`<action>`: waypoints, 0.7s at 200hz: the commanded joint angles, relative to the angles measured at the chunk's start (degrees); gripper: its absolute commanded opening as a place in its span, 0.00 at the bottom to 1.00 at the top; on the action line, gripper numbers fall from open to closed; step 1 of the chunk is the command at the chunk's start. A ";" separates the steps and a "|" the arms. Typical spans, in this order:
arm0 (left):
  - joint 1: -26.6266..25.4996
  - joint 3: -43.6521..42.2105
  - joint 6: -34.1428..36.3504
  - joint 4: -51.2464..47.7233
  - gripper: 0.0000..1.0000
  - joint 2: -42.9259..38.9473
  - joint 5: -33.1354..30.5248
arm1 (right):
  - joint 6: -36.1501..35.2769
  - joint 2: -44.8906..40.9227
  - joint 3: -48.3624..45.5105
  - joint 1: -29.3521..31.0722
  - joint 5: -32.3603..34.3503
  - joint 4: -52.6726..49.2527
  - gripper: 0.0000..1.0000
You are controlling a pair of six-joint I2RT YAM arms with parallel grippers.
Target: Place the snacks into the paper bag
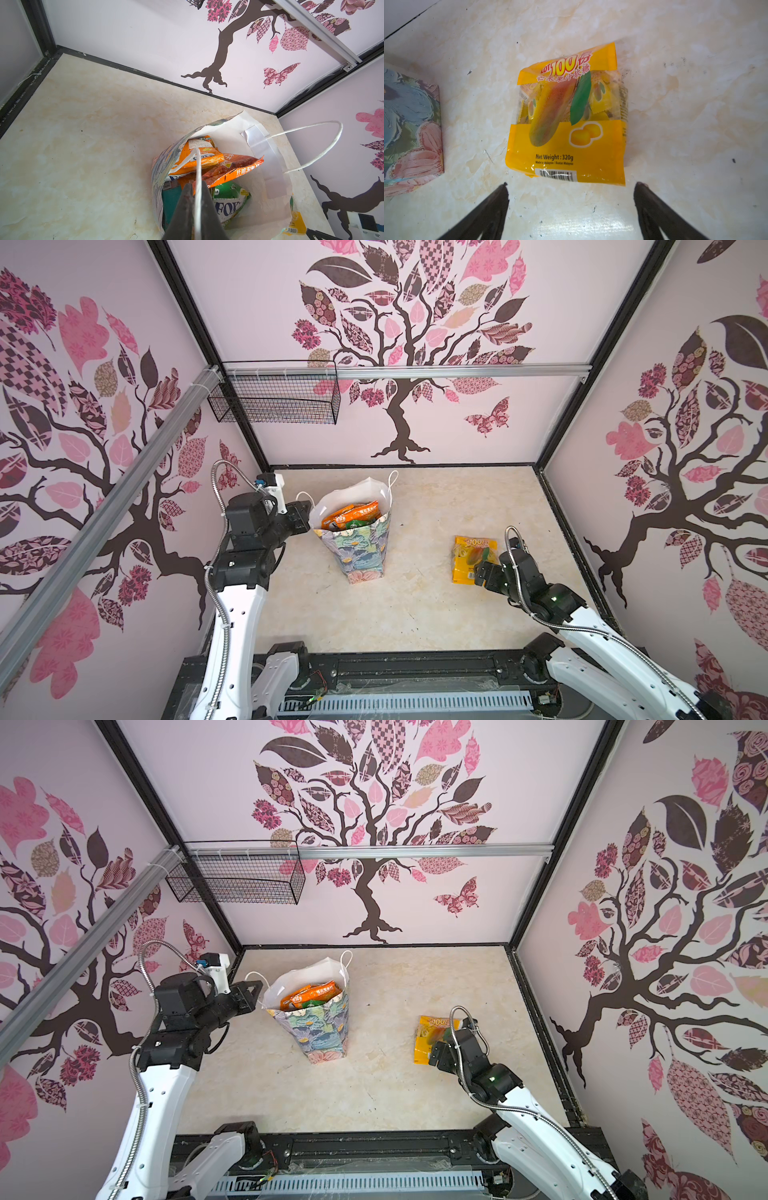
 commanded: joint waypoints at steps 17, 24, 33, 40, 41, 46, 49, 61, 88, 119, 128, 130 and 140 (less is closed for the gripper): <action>0.34 -1.11 0.10 1.16 0.11 -0.62 0.59 | 0.88 2.92 -4.20 -3.69 -3.68 5.94 0.94; 0.32 -1.17 0.05 1.15 0.11 -0.67 0.63 | 0.51 3.30 -4.90 -4.10 -4.81 7.29 0.94; 0.30 -1.10 0.03 1.20 0.11 -0.65 0.67 | -0.28 3.68 -5.15 -4.17 -5.02 7.94 0.93; 0.32 -1.12 -0.02 1.20 0.11 -0.55 0.76 | -1.06 4.05 -5.21 -4.12 -5.57 8.42 0.93; 0.36 -1.07 -0.04 1.20 0.11 -0.59 0.76 | -1.14 4.15 -5.22 -4.12 -5.67 8.47 0.93; 0.36 -1.10 -0.06 1.12 0.11 -0.58 0.76 | -1.71 4.52 -5.26 -4.12 -6.19 8.75 0.92; 0.33 -1.11 -0.13 1.23 0.11 -0.55 0.80 | -2.00 4.65 -5.30 -4.12 -6.51 9.04 0.92; 0.32 -1.03 -0.15 1.28 0.11 -0.63 1.00 | -3.15 5.27 -5.93 -4.12 -7.69 10.74 0.92; 0.34 -1.18 -0.07 1.46 0.11 -1.02 0.58 | -4.98 6.11 -7.46 -4.13 -8.01 15.34 0.92; 0.35 -1.00 0.03 1.10 0.12 -0.54 0.41 | -6.45 7.86 -5.97 -4.22 -3.79 13.46 0.92; 0.31 -0.89 0.10 0.94 0.12 -0.38 0.36 | -7.03 8.55 -5.34 -4.22 -3.04 13.01 0.92; 0.35 -0.86 0.11 0.93 0.12 -0.41 0.40 | -7.15 8.61 -5.21 -4.19 -2.98 12.94 0.92; 0.33 -0.84 0.11 1.05 0.11 -0.45 0.41 | -7.57 9.04 -4.62 -4.22 -2.84 12.80 0.92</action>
